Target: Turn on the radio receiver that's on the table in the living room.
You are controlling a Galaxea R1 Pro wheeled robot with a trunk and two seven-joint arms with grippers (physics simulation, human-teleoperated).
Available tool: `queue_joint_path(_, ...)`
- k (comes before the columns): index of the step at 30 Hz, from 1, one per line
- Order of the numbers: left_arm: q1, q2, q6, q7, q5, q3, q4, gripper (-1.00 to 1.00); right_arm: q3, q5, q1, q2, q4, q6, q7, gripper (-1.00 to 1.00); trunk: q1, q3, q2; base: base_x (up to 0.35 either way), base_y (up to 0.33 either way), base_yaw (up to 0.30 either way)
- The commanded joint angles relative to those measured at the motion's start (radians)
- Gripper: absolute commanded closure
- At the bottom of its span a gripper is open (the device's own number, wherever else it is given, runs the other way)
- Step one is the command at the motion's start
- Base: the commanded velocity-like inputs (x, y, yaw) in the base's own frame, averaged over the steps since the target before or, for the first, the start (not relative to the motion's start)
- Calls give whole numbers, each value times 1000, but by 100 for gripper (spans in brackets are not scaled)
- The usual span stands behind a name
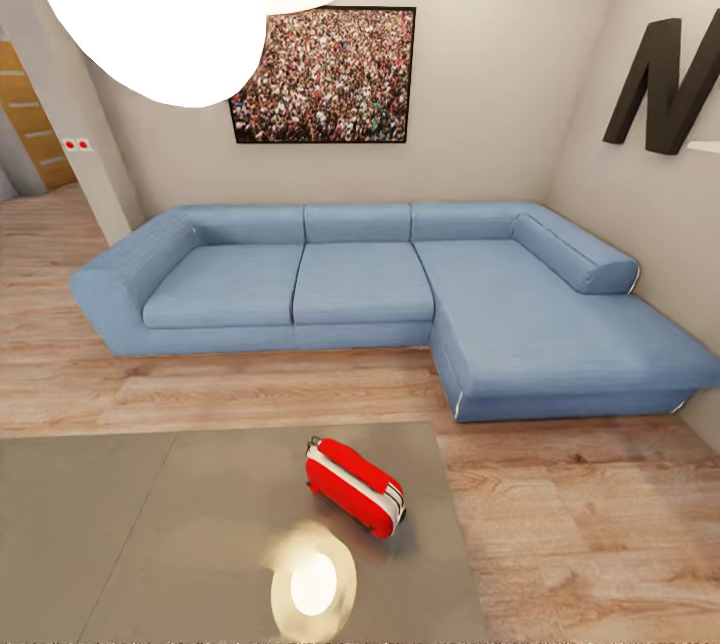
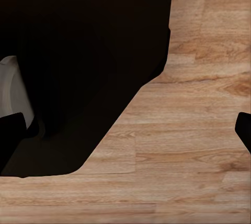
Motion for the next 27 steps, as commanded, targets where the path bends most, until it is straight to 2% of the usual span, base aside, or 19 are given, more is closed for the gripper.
queue_joint_path(1,0,-1,0,0,0,0,0,-100,0,0,0,0,0,0,0,-100,0,-2,0,0,0,0)
queue_joint_path(27,0,-1,0,0,0,-1,0,-100,0,0,0,0,0,0,0,-100,0,-44,0,0,0,0)
